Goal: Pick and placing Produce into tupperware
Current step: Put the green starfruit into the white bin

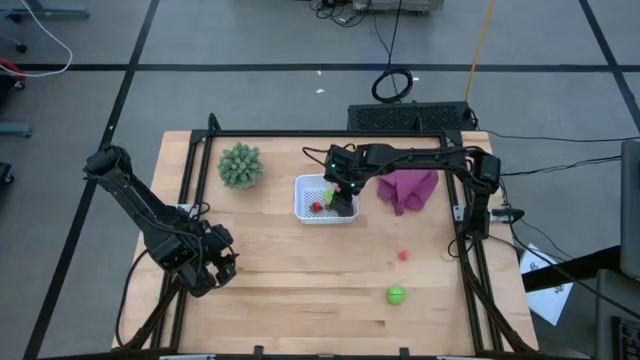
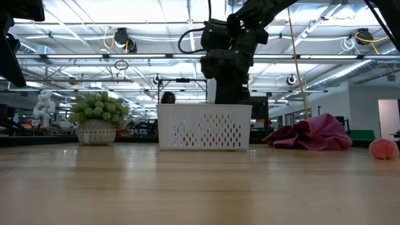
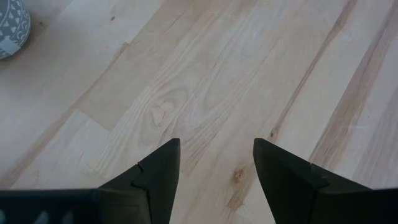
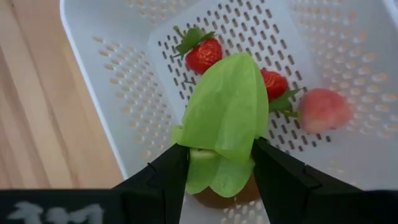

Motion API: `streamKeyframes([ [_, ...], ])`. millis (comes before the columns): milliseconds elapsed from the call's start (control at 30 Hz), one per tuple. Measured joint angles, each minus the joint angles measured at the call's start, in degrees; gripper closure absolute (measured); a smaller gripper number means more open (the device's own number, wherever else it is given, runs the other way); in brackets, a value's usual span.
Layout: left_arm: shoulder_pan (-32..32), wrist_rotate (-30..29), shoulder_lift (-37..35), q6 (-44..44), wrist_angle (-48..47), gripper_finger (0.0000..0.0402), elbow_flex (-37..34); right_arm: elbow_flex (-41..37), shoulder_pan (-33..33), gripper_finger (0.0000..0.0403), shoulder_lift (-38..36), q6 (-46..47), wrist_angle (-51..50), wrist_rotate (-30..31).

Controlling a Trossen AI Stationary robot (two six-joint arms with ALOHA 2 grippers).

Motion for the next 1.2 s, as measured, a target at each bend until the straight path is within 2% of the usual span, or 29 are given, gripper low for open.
streamKeyframes([
  [1200, -1.68, 0.05, 0.00, 0.01, 0.00, 0.0195, 0.00, -0.04, -2.86, 0.0245, 0.00, -0.42, 5.95, 0.09],
])
